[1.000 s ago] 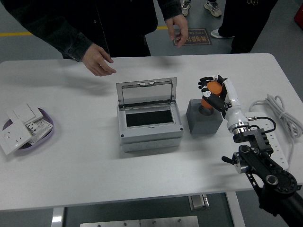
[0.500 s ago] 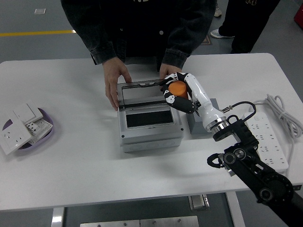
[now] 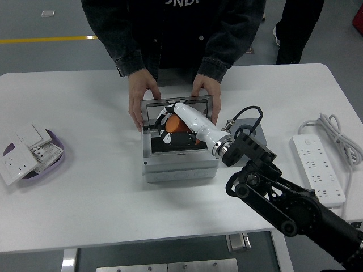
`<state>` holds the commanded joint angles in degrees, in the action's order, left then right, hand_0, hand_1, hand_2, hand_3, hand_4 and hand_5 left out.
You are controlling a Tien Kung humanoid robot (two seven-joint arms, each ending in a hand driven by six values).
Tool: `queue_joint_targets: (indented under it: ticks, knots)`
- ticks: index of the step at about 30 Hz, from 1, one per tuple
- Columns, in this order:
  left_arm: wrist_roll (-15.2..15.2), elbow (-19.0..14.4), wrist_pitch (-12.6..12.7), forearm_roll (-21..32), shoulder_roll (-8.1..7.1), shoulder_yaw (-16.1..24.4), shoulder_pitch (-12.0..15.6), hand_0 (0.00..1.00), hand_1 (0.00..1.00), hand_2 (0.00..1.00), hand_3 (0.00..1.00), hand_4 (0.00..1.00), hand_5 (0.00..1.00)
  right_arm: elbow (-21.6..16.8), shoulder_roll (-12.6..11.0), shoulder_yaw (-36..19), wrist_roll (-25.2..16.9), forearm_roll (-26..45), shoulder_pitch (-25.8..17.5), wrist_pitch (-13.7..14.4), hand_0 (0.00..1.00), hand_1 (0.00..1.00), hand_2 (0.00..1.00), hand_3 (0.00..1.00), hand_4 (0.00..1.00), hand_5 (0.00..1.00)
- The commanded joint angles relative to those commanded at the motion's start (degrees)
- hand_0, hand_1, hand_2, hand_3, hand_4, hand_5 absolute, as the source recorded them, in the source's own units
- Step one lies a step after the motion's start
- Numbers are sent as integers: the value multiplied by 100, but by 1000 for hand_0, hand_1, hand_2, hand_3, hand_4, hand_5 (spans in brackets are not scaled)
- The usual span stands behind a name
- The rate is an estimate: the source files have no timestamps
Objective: Pick up the cylinder from the cube,place it in the box,flap close box
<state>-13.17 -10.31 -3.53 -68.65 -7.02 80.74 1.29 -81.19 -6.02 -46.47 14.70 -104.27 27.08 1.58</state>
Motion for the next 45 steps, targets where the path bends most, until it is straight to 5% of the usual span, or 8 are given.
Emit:
queue_joint_targets:
  ticks: [9,14,19,20,25,26,40,45]
  knots:
    - [-20,0,1,-28,-4,27,12,635,658,582,650,715,338,108,-18,194,393,-1071,224,-403,113,248,375,327,2,2]
    - [-19,0,-1,-38,-5,33,6,635,658,582,650,716,341,141,-10,236,395,-1143,268,-555,176,300,406,442,89,2]
    - [-24,0,-2,-55,-13,47,7,635,658,582,650,716,341,171,-19,251,415,-1077,297,-652,176,300,406,442,89,2]
    - [-26,0,-2,-60,-15,50,7,635,658,581,650,715,342,181,-20,256,424,-1048,302,-670,665,665,673,696,487,4]
    - [-27,0,-5,-65,-22,50,1,635,658,581,650,715,342,226,-15,272,436,-954,299,-704,665,665,673,696,487,4]
    - [-27,0,-6,-65,-24,47,-1,635,658,582,650,716,346,238,-12,277,432,-943,297,-706,731,686,695,707,485,160]
    - [-20,0,-13,-70,-29,29,-9,635,658,582,650,716,347,306,5,328,356,-872,301,-697,763,691,699,715,562,160]
    - [-12,0,-12,-59,-20,26,-5,635,658,582,649,715,349,310,-50,350,67,-386,260,-464,766,685,698,714,582,161]
